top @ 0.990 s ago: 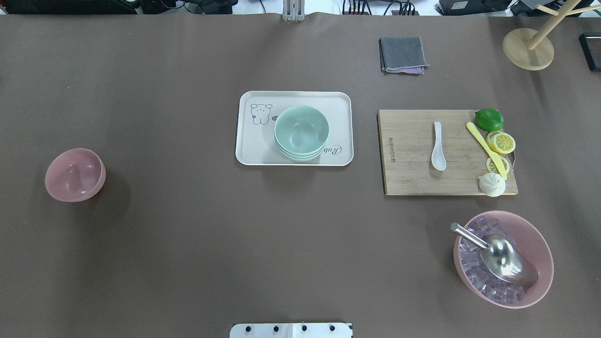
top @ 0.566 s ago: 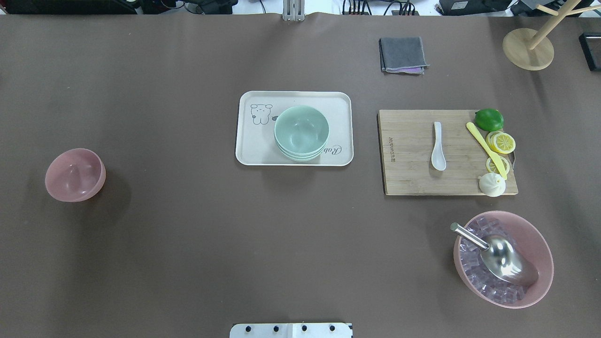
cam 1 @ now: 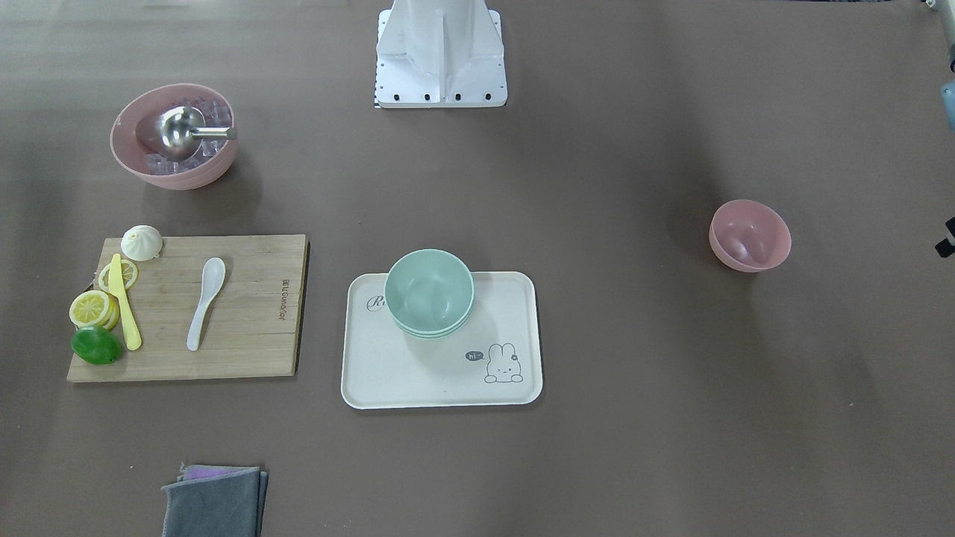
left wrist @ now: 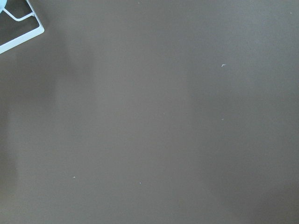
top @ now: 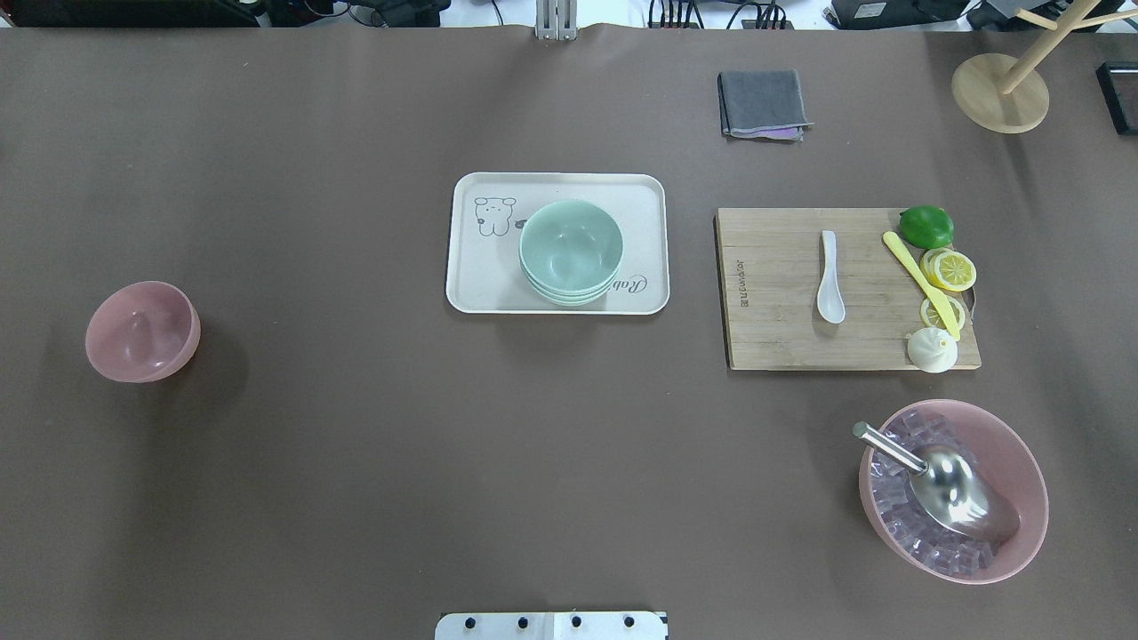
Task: Stack pink bowl on green and place spoon
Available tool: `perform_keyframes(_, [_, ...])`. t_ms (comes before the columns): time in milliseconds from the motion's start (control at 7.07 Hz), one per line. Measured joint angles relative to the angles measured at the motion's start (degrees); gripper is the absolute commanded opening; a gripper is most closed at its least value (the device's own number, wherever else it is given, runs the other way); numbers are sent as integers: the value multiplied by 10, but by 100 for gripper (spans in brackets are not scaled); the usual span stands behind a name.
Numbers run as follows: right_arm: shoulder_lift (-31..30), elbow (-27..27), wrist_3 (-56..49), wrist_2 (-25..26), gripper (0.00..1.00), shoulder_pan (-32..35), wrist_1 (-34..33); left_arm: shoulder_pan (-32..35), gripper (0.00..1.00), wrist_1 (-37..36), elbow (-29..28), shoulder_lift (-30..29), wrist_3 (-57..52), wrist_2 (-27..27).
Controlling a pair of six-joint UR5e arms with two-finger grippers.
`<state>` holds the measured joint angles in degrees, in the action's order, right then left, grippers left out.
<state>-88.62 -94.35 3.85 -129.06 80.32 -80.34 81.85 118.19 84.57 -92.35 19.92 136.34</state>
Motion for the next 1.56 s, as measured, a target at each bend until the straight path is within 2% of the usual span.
perform_keyframes(283, [9,-15,65,-14,100,-17,3,-16,97,36,11,0,21,40])
perform_keyframes(424, [17,-26,103,-17,100,-33,4,-49,97,61,16,2,51,48])
perform_keyframes(707, [35,-45,160,-20,100,-62,3,-142,98,106,19,8,98,20])
perform_keyframes(848, [39,-52,169,-23,100,-71,3,-188,60,129,18,11,120,-6])
perform_keyframes(990, [41,-55,173,-30,100,-77,3,-224,1,147,16,13,138,-20])
perform_keyframes(1273, [50,-55,175,-47,100,-82,1,-264,0,168,16,25,153,-34])
perform_keyframes(1556, [64,-53,175,-52,100,-88,-3,-270,0,171,25,22,156,-37])
